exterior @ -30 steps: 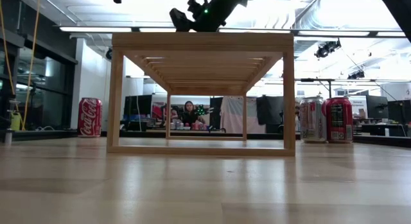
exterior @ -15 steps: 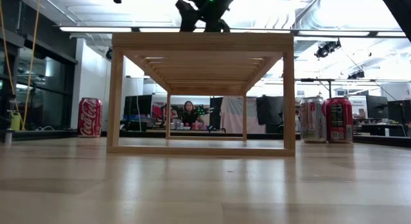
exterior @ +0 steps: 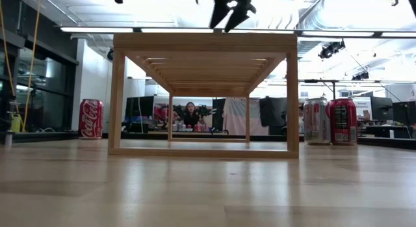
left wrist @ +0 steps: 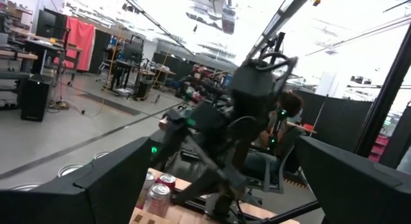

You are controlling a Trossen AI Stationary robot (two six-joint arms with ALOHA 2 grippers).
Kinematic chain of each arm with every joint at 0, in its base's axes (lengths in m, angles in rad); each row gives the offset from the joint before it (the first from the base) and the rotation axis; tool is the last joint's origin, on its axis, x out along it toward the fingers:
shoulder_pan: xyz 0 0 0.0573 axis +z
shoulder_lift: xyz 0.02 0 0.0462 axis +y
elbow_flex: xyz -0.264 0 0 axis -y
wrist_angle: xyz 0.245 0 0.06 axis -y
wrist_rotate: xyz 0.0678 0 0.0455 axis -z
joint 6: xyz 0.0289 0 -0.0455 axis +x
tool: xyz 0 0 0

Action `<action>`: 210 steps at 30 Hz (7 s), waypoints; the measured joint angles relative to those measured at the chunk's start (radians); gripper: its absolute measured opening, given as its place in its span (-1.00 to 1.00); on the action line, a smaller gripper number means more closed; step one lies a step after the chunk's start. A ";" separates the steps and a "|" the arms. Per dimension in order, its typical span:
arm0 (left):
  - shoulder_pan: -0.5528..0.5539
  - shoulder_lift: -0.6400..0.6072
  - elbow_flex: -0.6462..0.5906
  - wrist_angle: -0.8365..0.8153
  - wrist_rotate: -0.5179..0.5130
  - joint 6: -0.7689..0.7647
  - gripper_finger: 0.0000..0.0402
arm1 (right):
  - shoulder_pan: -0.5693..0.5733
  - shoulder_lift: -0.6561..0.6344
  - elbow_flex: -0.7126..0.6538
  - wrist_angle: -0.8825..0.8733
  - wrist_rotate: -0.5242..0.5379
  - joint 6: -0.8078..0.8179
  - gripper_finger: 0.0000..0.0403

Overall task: Place canned beverage on shelf
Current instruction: Put the top left red soda can on the shelf aligned with the other red soda can

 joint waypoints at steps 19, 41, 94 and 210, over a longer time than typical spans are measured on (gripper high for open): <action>-0.002 0.000 0.000 -0.028 -0.049 -0.062 0.90 | 0.117 -0.679 -0.886 0.549 0.081 0.423 0.70; 0.170 0.457 0.151 -1.076 -1.033 -0.118 0.90 | 0.003 -0.726 -0.939 0.630 -0.032 0.392 0.70; -0.043 0.415 -0.132 -1.012 -1.352 -0.883 0.90 | 0.002 -0.725 -0.938 0.522 -0.046 0.332 0.70; -0.524 0.209 0.211 -0.356 -0.233 0.187 0.38 | 0.174 -0.393 -0.850 1.259 -0.476 0.378 0.70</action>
